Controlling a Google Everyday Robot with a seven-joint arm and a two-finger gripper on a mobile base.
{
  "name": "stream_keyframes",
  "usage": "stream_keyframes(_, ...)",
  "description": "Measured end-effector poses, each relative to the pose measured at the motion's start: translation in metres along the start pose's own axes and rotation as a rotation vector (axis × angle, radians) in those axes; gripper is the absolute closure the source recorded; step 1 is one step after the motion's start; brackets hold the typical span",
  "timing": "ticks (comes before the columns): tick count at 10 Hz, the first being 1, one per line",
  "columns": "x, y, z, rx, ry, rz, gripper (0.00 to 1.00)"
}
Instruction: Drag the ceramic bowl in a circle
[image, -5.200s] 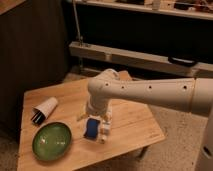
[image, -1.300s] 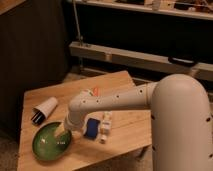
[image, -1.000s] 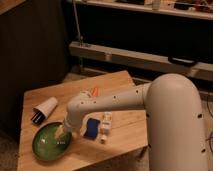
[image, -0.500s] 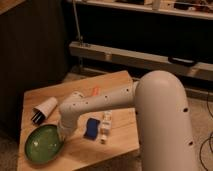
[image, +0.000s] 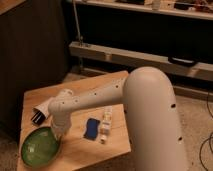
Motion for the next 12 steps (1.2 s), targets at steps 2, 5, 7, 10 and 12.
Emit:
stream_keyframes(2,0.01,-0.008,-0.007,-0.025,-0.004,-0.018,0.94)
stream_keyframes(5,0.036,0.023,-0.015,-0.111,-0.023,0.027,0.94)
stream_keyframes(7,0.041,0.054,-0.012,-0.185,-0.063,0.062,0.94)
stream_keyframes(10,0.014,0.096,-0.031,-0.242,-0.073,0.101,0.94)
stream_keyframes(12,-0.009,0.111,-0.055,-0.237,-0.07,0.105,0.94)
